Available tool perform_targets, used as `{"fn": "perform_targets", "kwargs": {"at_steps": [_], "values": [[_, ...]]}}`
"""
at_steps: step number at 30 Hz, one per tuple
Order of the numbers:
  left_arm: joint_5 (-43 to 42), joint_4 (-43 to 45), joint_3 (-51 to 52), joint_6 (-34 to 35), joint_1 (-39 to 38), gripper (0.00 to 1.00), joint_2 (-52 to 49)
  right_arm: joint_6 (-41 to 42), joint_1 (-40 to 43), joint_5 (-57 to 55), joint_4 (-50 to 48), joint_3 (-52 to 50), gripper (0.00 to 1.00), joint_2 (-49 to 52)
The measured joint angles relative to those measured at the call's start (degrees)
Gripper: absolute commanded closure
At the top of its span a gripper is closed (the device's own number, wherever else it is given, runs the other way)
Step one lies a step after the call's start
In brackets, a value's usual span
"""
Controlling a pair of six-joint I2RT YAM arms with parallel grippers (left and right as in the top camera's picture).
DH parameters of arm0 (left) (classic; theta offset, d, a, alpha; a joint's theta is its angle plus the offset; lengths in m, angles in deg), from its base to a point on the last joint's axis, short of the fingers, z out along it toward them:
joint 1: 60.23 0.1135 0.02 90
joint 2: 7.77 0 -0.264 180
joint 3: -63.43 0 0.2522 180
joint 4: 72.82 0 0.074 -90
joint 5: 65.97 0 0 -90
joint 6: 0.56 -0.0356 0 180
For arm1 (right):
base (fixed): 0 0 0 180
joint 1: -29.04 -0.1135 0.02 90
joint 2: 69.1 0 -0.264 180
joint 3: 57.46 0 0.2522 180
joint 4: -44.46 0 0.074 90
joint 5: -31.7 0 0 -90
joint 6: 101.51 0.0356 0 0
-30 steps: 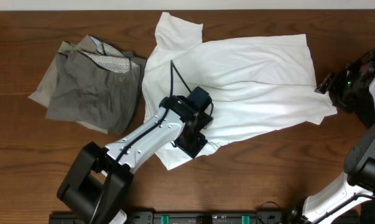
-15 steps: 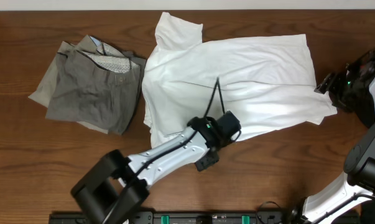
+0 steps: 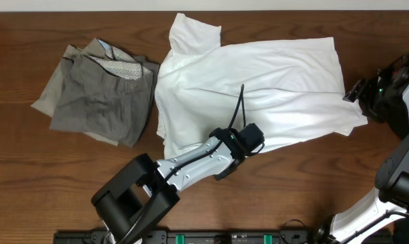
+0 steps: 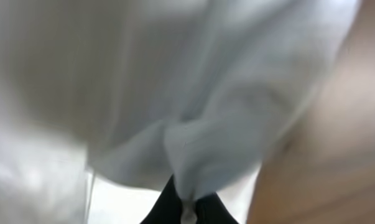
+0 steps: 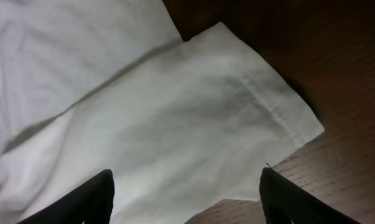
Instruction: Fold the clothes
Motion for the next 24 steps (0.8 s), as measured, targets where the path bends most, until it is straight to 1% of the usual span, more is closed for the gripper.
{"fn": "perform_targets", "kwargs": {"at_steps": [3, 9, 13, 17, 21, 24], "values": [[1.1, -6.6, -2.2, 0.9, 0.0, 0.94, 0.0, 0.0, 0.0, 0.0, 0.0, 0.0, 0.27, 0.0], [1.8, -20.1, -12.5, 2.6, 0.0, 0.94, 1.6, -0.1, 0.0, 0.0, 0.8, 0.0, 0.27, 0.0], [1.2, -22.8, -15.4, 2.8, 0.0, 0.94, 4.0, -0.1, 0.0, -0.9, 3.3, 0.0, 0.27, 0.0], [1.2, -23.6, -15.6, 3.8, 0.0, 0.94, 4.5, -0.1, 0.0, -4.2, 5.6, -0.3, 0.27, 0.0], [2.6, -23.6, -15.6, 7.1, 0.1, 0.94, 4.5, 0.6, 0.0, -7.4, 2.6, -3.3, 0.32, 0.0], [3.3, -23.6, -15.6, 8.2, 0.1, 0.94, 4.5, 2.1, 0.0, -8.5, -1.0, -6.6, 0.34, 0.0]]}}
